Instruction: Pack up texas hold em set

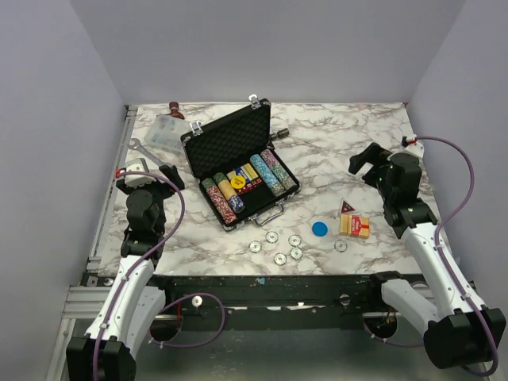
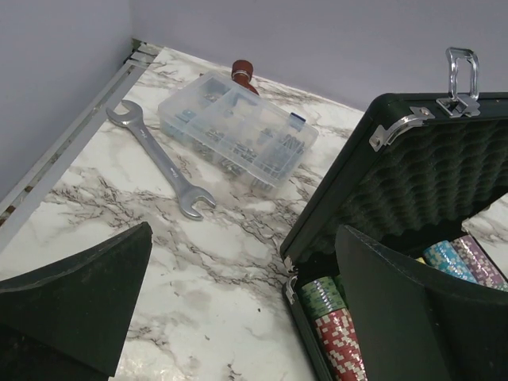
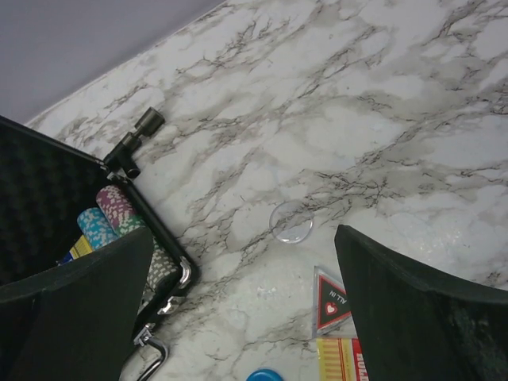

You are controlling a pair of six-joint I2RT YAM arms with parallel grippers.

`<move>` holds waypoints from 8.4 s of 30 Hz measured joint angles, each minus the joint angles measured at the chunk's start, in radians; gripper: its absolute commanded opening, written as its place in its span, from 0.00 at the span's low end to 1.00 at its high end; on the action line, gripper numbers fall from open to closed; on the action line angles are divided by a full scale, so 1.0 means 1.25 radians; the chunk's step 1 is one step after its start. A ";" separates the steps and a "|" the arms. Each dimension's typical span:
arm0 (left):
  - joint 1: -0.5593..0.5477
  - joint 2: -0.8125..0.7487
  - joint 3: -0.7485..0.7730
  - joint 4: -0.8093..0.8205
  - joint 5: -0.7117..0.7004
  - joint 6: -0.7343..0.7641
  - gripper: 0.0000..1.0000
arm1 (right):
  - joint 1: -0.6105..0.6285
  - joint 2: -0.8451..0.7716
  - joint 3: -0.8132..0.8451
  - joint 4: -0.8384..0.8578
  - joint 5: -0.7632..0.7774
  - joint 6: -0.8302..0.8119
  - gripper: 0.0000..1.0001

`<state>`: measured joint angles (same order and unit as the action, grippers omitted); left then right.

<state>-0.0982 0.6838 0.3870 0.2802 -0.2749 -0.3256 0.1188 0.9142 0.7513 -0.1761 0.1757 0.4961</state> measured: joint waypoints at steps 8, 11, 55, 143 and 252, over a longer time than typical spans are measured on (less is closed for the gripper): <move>-0.002 0.001 0.016 -0.022 0.045 0.019 0.98 | 0.000 0.005 0.001 -0.049 0.002 0.001 1.00; -0.005 0.004 0.024 -0.023 0.060 0.025 0.99 | 0.000 0.011 0.006 -0.059 0.006 0.000 1.00; 0.040 0.176 0.264 -0.402 0.112 -0.317 0.98 | 0.000 0.106 -0.017 -0.070 -0.195 -0.031 1.00; -0.472 0.440 0.423 -0.426 0.583 -0.139 0.96 | 0.207 0.409 0.025 -0.098 -0.038 0.133 1.00; -0.714 0.840 0.885 -0.774 0.035 0.259 0.36 | 0.292 -0.537 -0.122 -0.369 0.308 0.343 1.00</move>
<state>-0.9901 1.7344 1.4929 -0.6872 -0.2306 -0.0013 0.4843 0.2436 0.5983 -0.6369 0.5606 0.9253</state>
